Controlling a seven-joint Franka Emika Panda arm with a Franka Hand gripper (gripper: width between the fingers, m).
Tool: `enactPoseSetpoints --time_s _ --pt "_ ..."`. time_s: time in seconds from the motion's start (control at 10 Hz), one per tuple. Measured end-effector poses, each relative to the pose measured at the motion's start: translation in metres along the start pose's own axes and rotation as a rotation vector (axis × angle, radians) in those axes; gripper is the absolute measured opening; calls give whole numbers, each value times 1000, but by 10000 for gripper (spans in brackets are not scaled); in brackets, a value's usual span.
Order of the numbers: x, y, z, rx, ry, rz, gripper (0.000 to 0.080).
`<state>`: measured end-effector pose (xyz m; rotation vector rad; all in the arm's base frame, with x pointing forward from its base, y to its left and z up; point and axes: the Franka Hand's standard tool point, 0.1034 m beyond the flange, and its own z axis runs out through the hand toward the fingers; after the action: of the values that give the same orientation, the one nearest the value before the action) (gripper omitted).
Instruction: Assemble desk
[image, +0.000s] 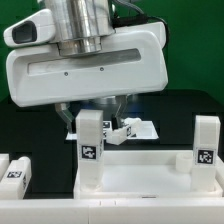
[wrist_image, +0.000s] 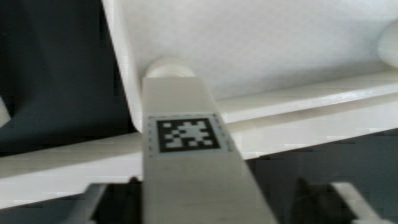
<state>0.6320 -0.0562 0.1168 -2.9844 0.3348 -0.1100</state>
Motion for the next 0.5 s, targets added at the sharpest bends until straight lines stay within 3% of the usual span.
enactPoseSetpoints --time_s 0.1,0.5 --pt "0 1 0 -1 0 89 285" --pt "0 2 4 -10 54 587 285"
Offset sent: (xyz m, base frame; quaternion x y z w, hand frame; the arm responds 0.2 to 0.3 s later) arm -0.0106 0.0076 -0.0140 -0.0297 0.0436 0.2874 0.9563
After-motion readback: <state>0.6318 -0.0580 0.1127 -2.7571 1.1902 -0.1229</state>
